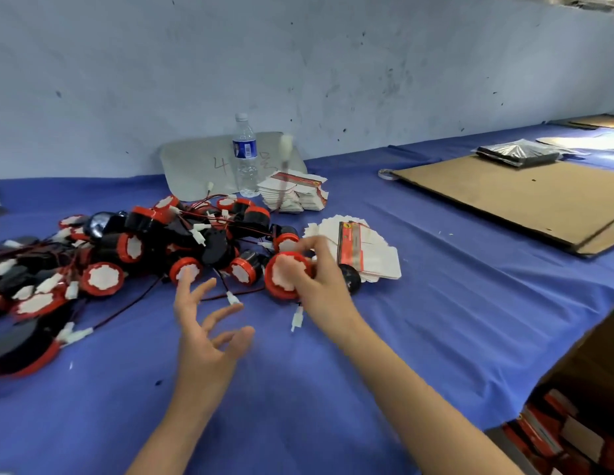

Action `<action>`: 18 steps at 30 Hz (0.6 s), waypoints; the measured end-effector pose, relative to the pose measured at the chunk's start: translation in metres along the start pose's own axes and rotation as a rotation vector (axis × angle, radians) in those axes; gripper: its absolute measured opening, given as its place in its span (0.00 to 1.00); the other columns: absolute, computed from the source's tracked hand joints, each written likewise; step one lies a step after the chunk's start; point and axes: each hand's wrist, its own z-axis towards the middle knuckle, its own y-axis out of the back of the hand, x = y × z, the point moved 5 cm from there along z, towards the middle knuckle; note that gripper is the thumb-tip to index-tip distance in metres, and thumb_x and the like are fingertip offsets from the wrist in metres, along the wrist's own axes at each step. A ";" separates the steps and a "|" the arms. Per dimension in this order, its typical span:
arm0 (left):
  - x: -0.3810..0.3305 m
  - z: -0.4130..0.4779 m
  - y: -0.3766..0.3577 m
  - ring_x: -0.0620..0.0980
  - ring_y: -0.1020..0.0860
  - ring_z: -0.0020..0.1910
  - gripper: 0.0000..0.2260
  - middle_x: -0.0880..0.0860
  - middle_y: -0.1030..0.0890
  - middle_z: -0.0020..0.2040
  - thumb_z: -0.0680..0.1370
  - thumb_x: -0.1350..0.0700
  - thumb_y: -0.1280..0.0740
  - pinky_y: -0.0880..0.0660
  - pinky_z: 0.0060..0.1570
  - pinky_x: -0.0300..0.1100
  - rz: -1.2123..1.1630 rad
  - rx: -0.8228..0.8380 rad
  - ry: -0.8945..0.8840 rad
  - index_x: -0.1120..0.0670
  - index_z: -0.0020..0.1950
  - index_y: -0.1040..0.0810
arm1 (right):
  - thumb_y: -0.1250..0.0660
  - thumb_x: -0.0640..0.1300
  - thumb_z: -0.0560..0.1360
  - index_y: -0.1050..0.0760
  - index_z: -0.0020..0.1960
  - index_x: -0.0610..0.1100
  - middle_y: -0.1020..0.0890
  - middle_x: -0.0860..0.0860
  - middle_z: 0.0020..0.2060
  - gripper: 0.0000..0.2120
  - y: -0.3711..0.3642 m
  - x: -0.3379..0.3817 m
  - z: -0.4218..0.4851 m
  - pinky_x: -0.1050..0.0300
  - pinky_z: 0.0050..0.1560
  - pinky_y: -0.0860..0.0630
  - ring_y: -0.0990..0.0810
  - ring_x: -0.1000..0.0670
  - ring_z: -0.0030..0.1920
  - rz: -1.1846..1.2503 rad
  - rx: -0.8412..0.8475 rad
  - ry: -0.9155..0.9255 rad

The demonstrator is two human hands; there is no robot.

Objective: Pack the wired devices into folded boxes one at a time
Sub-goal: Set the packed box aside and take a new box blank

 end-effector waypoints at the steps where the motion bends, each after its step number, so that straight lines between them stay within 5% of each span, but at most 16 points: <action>1: 0.000 0.001 0.002 0.40 0.21 0.56 0.38 0.31 0.33 0.65 0.67 0.43 0.24 0.20 0.42 0.37 0.044 -0.005 -0.010 0.27 0.70 0.42 | 0.33 0.47 0.77 0.31 0.45 0.47 0.26 0.56 0.31 0.08 -0.020 -0.008 -0.001 0.66 0.36 0.33 0.29 0.60 0.32 -0.035 0.115 -0.044; 6: 0.011 0.001 0.009 0.45 0.21 0.50 0.22 0.43 0.21 0.53 0.66 0.51 0.21 0.23 0.45 0.41 0.435 -0.068 -0.014 0.37 0.54 0.26 | 0.40 0.48 0.82 0.23 0.47 0.44 0.20 0.50 0.38 0.11 -0.051 -0.037 -0.004 0.55 0.41 0.27 0.24 0.53 0.39 -0.252 0.324 0.047; 10: 0.017 0.004 0.012 0.42 0.22 0.47 0.14 0.44 0.20 0.48 0.67 0.52 0.23 0.28 0.44 0.35 0.470 -0.094 0.046 0.43 0.48 0.24 | 0.39 0.36 0.76 0.19 0.50 0.40 0.17 0.48 0.46 0.10 0.015 -0.029 0.015 0.60 0.52 0.27 0.22 0.50 0.49 -0.418 -0.198 0.299; 13: 0.022 0.006 0.016 0.42 0.23 0.48 0.14 0.43 0.23 0.49 0.69 0.55 0.23 0.32 0.43 0.30 0.476 -0.116 0.109 0.43 0.48 0.24 | 0.44 0.24 0.68 0.22 0.61 0.41 0.24 0.43 0.63 0.26 0.078 -0.054 0.024 0.58 0.68 0.39 0.33 0.41 0.68 -0.587 -0.530 0.055; 15: 0.026 0.005 0.017 0.41 0.25 0.49 0.13 0.42 0.24 0.52 0.71 0.55 0.25 0.32 0.43 0.31 0.485 -0.121 0.145 0.44 0.51 0.24 | 0.40 0.28 0.72 0.31 0.71 0.45 0.35 0.43 0.73 0.29 0.099 -0.085 0.025 0.50 0.73 0.43 0.43 0.41 0.75 -0.639 -0.482 -0.278; 18: 0.029 0.005 0.020 0.43 0.26 0.53 0.14 0.44 0.26 0.56 0.73 0.55 0.26 0.30 0.48 0.38 0.521 -0.117 0.172 0.46 0.55 0.24 | 0.34 0.40 0.74 0.39 0.75 0.47 0.35 0.44 0.72 0.31 0.104 -0.108 0.027 0.47 0.72 0.40 0.37 0.42 0.72 -0.624 -0.383 -0.422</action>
